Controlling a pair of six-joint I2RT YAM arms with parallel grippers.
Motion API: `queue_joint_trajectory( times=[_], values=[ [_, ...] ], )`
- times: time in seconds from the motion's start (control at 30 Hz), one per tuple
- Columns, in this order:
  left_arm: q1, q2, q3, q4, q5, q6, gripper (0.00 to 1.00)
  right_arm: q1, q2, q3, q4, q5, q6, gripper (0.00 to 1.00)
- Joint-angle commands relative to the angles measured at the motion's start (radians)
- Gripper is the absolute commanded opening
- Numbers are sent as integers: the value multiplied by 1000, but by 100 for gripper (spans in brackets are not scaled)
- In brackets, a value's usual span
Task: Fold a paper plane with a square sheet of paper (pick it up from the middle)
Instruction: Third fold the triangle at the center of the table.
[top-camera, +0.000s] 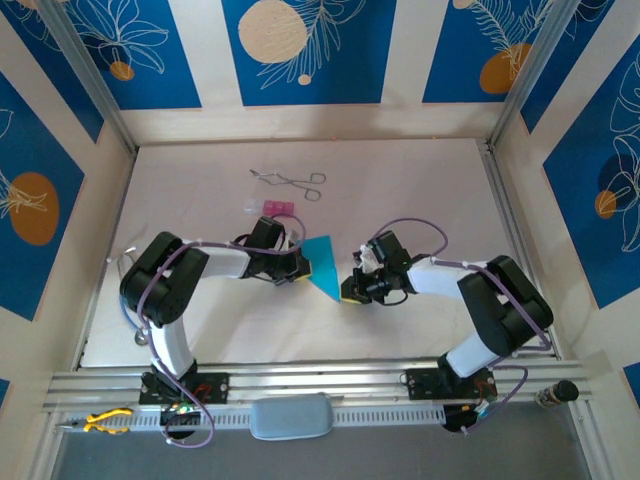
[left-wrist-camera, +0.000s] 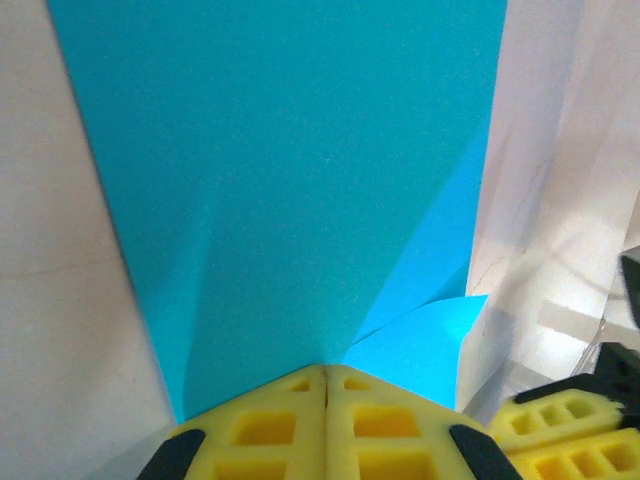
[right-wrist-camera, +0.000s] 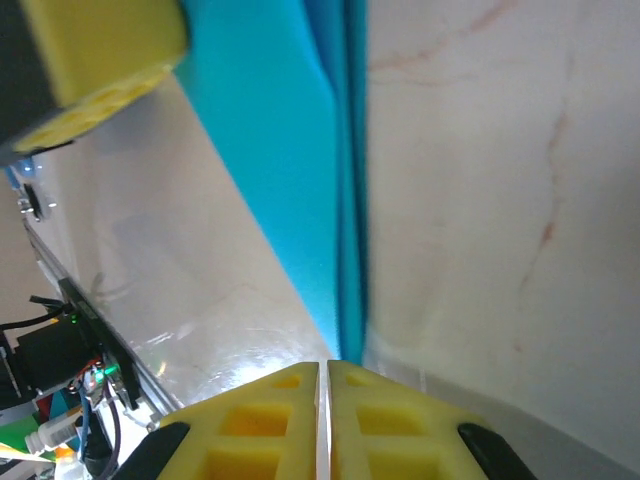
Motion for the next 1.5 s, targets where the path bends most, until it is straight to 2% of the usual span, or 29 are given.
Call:
queue_joint_trajectory(
  times=[0.0, 0.17, 0.27, 0.4, 0.57, 0.7, 0.83, 1.0, 1.17, 1.47],
  values=[
    [7, 23, 10, -37, 18, 39, 0, -2, -9, 60, -24, -23, -10, 11],
    [6, 29, 19, -27, 35, 36, 0, 18, 96, 142, 5, -23, 18, 10],
    [6, 25, 17, -24, 35, 30, 1, 35, 169, 202, -58, 13, 26, 9],
    [6, 18, 11, -23, 28, 23, 2, 51, 226, 192, -59, 35, 26, 7],
    [0, -52, -1, -5, -11, -28, 7, 53, 233, 165, -116, 68, 27, 6],
    [-40, -98, 31, -29, -44, -41, 4, 55, 223, 144, -104, 77, 42, 5],
    [-104, -75, 30, 6, -45, -95, 2, 54, 222, 146, -119, 84, 39, 5],
    [-131, -20, 9, 57, -54, -136, 1, 53, 210, 140, -127, 94, 37, 5],
    [-114, -4, -14, 26, -88, -127, 0, 45, 209, 134, -131, 99, 30, 5],
    [-8, -22, -40, -27, -95, -74, 1, 34, 200, 112, -126, 102, 20, 5]
  ],
)
